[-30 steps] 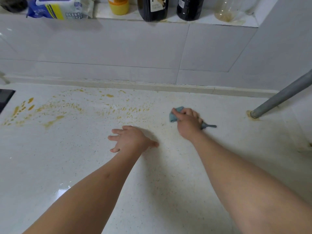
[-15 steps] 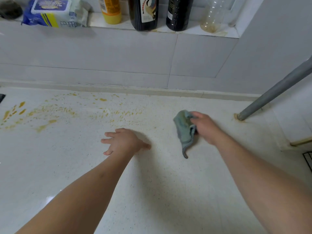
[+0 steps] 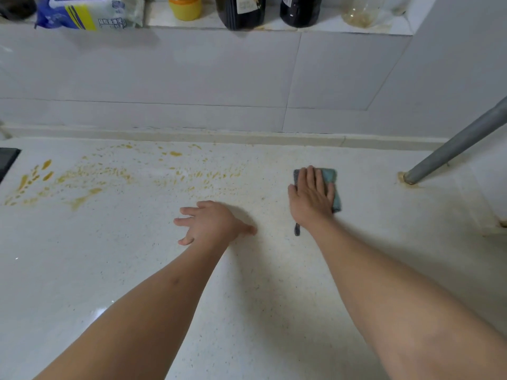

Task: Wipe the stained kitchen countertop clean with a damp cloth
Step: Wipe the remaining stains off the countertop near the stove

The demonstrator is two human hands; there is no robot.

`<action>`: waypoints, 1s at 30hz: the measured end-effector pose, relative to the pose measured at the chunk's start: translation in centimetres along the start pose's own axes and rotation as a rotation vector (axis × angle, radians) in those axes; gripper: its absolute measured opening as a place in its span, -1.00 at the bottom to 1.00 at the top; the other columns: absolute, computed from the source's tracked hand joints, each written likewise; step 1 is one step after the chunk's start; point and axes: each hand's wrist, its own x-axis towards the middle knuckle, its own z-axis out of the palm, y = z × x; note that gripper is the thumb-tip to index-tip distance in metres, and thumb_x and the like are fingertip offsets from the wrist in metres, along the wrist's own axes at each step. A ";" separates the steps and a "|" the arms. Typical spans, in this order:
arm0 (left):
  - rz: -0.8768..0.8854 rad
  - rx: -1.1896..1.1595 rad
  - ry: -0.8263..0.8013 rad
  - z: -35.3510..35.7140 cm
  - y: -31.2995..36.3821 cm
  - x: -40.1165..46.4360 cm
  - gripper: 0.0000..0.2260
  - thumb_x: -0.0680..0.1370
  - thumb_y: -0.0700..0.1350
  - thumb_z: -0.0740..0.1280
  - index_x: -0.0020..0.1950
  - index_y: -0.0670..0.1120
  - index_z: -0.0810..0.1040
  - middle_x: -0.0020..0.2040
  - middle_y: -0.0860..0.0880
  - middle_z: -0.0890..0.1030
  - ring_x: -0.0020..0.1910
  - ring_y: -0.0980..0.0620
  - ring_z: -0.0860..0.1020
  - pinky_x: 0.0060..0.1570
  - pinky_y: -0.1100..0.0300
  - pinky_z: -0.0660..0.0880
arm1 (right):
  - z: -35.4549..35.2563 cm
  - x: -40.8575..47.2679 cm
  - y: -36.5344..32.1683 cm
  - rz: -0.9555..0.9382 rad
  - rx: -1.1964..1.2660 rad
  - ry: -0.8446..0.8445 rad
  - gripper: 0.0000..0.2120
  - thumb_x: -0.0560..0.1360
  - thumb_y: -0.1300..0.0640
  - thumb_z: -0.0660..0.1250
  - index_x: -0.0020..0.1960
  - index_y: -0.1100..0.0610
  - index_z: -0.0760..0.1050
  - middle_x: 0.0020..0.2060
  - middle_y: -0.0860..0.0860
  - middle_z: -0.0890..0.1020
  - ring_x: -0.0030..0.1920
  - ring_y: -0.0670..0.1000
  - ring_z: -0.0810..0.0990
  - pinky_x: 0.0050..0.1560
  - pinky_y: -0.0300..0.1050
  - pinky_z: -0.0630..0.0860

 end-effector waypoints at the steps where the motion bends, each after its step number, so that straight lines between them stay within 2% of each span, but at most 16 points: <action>1: -0.005 0.008 -0.002 0.0 -0.1 0.0 0.52 0.06 0.39 0.66 0.65 -0.19 -0.23 0.63 -0.37 -0.21 0.59 -0.51 -0.15 0.35 -0.58 0.18 | 0.3 -0.4 -1.5 -0.058 0.021 -0.029 -0.37 0.65 -0.14 -0.20 0.67 0.04 -0.17 0.66 -0.05 -0.14 0.64 -0.02 -0.21 0.59 0.17 -0.25; 4: -0.021 0.024 0.000 0.0 0.1 -0.1 0.45 0.17 0.38 0.62 0.64 -0.20 -0.28 0.63 -0.38 -0.22 0.59 -0.50 -0.15 0.39 -0.53 0.16 | 1.0 -2.6 -6.3 -0.254 0.076 -0.137 -0.39 0.66 0.00 -0.03 0.67 0.03 -0.08 0.66 -0.08 -0.09 0.64 -0.03 -0.19 0.59 0.13 -0.25; 7: -0.065 0.050 0.036 0.2 0.7 0.6 0.13 0.46 0.23 0.47 0.67 -0.20 -0.24 0.63 -0.39 -0.18 0.62 -0.43 -0.16 0.50 -0.41 0.04 | 1.7 -5.2 -8.9 -0.400 0.180 -0.223 -0.33 0.56 0.17 0.07 0.66 -0.02 0.05 0.66 -0.13 -0.02 0.64 -0.06 -0.16 0.57 0.04 -0.31; 8: -0.085 0.058 0.032 0.2 0.8 0.9 0.11 0.47 0.24 0.45 0.67 -0.20 -0.21 0.64 -0.38 -0.17 0.62 -0.41 -0.17 0.52 -0.38 -0.01 | 1.8 -5.6 -8.4 -0.448 0.192 -0.226 -0.33 0.56 0.17 0.05 0.66 -0.03 0.07 0.65 -0.14 -0.01 0.64 -0.07 -0.15 0.57 0.04 -0.31; 9: -0.088 0.065 0.033 0.3 0.7 1.1 0.20 0.39 0.31 0.49 0.67 -0.21 -0.21 0.64 -0.37 -0.16 0.62 -0.41 -0.16 0.52 -0.38 -0.04 | 1.9 -5.8 -7.3 -0.498 0.157 -0.220 -0.35 0.57 0.15 0.03 0.66 -0.05 0.05 0.65 -0.14 0.00 0.64 -0.06 -0.14 0.58 0.05 -0.28; 11: -0.038 0.090 0.035 0.6 0.3 1.6 0.48 0.11 0.48 0.55 0.64 -0.24 -0.23 0.63 -0.41 -0.12 0.60 -0.46 -0.11 0.48 -0.44 0.03 | 1.8 -5.3 -3.4 -0.558 0.016 -0.156 -0.39 0.63 0.05 -0.03 0.66 -0.08 -0.07 0.66 -0.13 -0.04 0.64 -0.03 -0.15 0.60 0.16 -0.21; 13: -0.010 0.093 0.056 0.9 -0.2 1.8 0.60 -0.06 0.55 0.54 0.64 -0.25 -0.20 0.61 -0.46 -0.08 0.59 -0.51 -0.06 0.44 -0.48 0.10 | 0.9 -3.8 1.9 -0.479 -0.058 -0.097 -0.43 0.67 -0.01 -0.11 0.64 -0.14 -0.21 0.65 -0.13 -0.12 0.64 0.02 -0.20 0.59 0.23 -0.19; 16: -0.009 0.076 0.073 1.1 -0.4 2.3 0.64 -0.13 0.57 0.52 0.65 -0.24 -0.17 0.61 -0.45 -0.07 0.58 -0.53 -0.03 0.42 -0.49 0.14 | -1.4 -1.0 9.7 -0.267 -0.120 -0.067 -0.44 0.63 -0.13 -0.29 0.59 -0.20 -0.37 0.63 -0.17 -0.21 0.63 0.07 -0.25 0.57 0.29 -0.18; 19: -0.007 0.085 0.069 1.3 -0.2 2.8 0.65 -0.15 0.57 0.52 0.65 -0.23 -0.17 0.61 -0.45 -0.07 0.58 -0.51 -0.04 0.41 -0.50 0.14 | -2.6 0.6 14.0 -0.042 -0.119 -0.061 -0.43 0.59 -0.20 -0.33 0.58 -0.27 -0.37 0.62 -0.21 -0.26 0.62 0.07 -0.32 0.56 0.32 -0.24; 22: -0.031 0.078 0.060 1.3 0.0 2.8 0.65 -0.14 0.54 0.55 0.65 -0.22 -0.19 0.61 -0.44 -0.11 0.58 -0.53 -0.05 0.39 -0.51 0.16 | -1.7 0.6 11.8 0.103 -0.076 -0.016 -0.43 0.62 -0.18 -0.29 0.62 -0.20 -0.29 0.65 -0.13 -0.21 0.63 0.11 -0.27 0.57 0.31 -0.24; 24: -0.033 0.084 0.051 1.2 0.1 2.7 0.64 -0.12 0.53 0.56 0.65 -0.22 -0.19 0.61 -0.44 -0.11 0.58 -0.53 -0.06 0.40 -0.51 0.15 | -1.2 -0.1 9.0 0.118 -0.035 -0.021 -0.42 0.64 -0.18 -0.28 0.63 -0.15 -0.30 0.65 -0.09 -0.22 0.63 0.12 -0.27 0.57 0.30 -0.23; 27: -0.023 0.080 0.066 1.3 0.0 2.7 0.64 -0.12 0.54 0.56 0.65 -0.22 -0.19 0.62 -0.44 -0.10 0.57 -0.54 -0.05 0.42 -0.50 0.12 | -0.3 -2.5 4.0 -0.036 -0.024 -0.024 -0.43 0.66 -0.15 -0.27 0.64 -0.11 -0.27 0.65 -0.06 -0.20 0.64 0.13 -0.24 0.58 0.31 -0.20; 30: 0.006 0.095 0.092 1.3 -0.2 2.8 0.65 -0.14 0.57 0.51 0.65 -0.24 -0.19 0.61 -0.45 -0.07 0.59 -0.51 -0.04 0.42 -0.50 0.12 | 1.7 -6.8 -2.0 -0.341 -0.051 -0.084 -0.45 0.69 -0.10 -0.17 0.64 -0.12 -0.24 0.65 -0.09 -0.18 0.64 0.14 -0.24 0.57 0.31 -0.24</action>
